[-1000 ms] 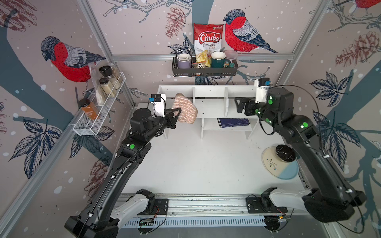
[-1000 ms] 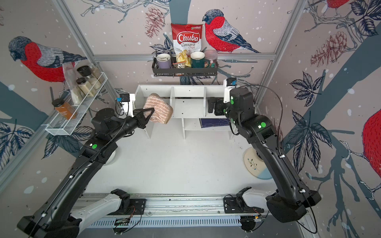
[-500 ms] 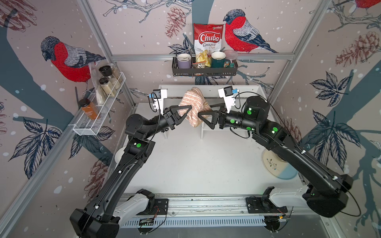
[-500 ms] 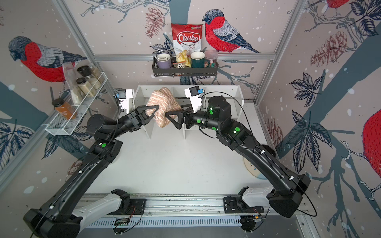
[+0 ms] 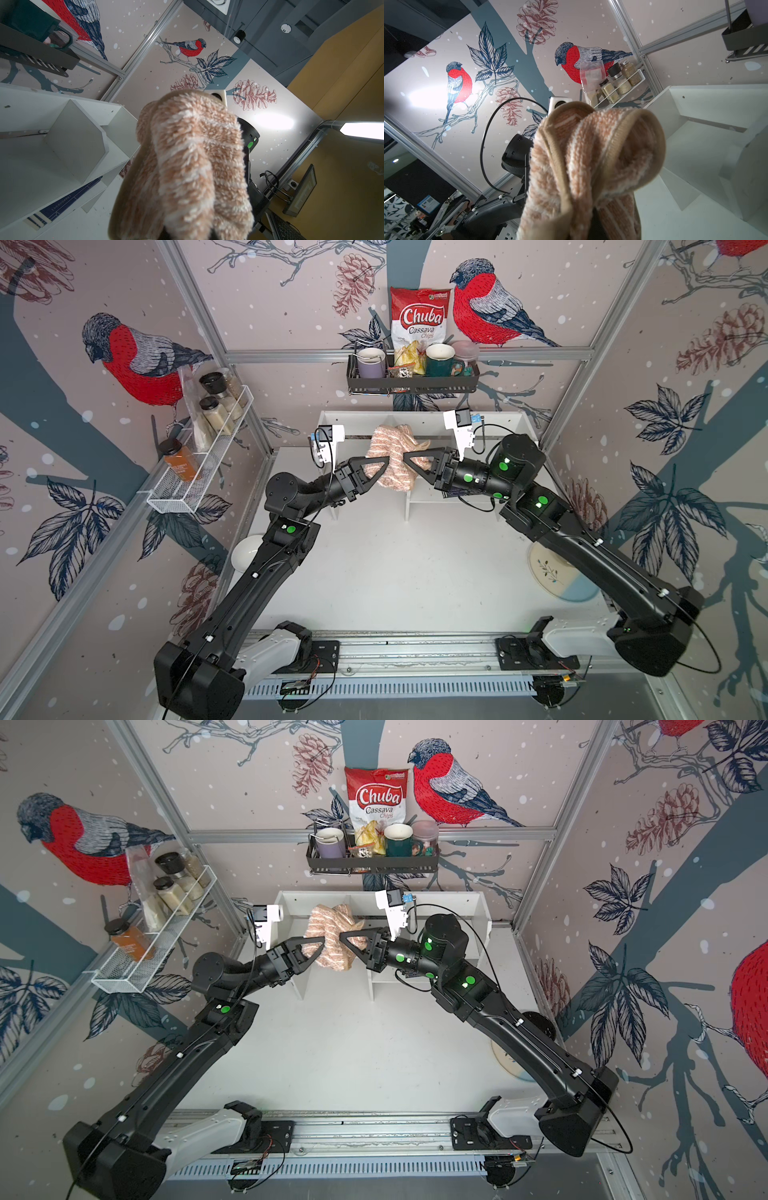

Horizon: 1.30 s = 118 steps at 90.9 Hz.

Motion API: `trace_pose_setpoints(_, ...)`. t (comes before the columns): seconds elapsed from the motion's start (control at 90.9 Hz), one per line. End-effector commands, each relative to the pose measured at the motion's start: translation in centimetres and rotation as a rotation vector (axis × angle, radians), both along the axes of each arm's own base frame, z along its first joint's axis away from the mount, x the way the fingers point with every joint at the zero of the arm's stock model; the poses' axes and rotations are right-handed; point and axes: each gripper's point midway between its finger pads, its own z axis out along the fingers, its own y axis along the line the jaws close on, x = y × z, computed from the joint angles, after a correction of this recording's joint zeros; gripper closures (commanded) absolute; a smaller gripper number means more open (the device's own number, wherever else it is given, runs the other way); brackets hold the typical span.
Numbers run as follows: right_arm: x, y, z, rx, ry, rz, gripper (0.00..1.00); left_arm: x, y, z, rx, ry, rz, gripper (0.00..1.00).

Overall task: Wipe the bookshelf clean with a cloth
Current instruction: Adjust the cleaning item, then hold the shelf at the center of the board.

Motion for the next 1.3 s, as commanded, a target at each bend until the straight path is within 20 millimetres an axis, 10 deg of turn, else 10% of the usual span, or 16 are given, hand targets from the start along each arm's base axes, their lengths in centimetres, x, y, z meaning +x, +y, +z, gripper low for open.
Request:
trace_pose_setpoints(0.0, 1.0, -1.0, 1.1, 0.045, 0.005, -0.062, 1.0, 1.1, 0.9, -0.8, 0.055, -0.026, 0.088, 0.64)
trace_pose_setpoints(0.187, 2.8, -3.3, -0.7, -0.045, 0.018, -0.226, 1.0, 4.5, 7.0, -1.3, 0.214, 0.016, 0.456, 0.4)
trace_pose_setpoints(0.462, 5.4, -7.6, -0.3, -0.198, -0.03, -0.52, 1.0, 8.7, 20.8, -8.7, 0.692, 0.269, 1.246, 0.2)
trace_pose_setpoints(0.726, 10.9, -5.1, -5.0, -0.388, 0.042, -0.643, 1.0, 14.3, 19.8, -13.7, 0.677, 0.276, 1.169, 0.17)
trace_pose_setpoints(1.034, 14.5, -4.0, -12.9, -0.625, 0.126, -0.857, 1.0, 17.5, 17.3, -12.8, 0.558, 0.158, 1.084, 0.32)
trace_pose_setpoints(1.287, 16.5, -6.4, -16.0, -0.672, 0.219, -0.946, 1.0, 18.2, 17.2, -13.4, 0.575, 0.175, 1.08, 0.79)
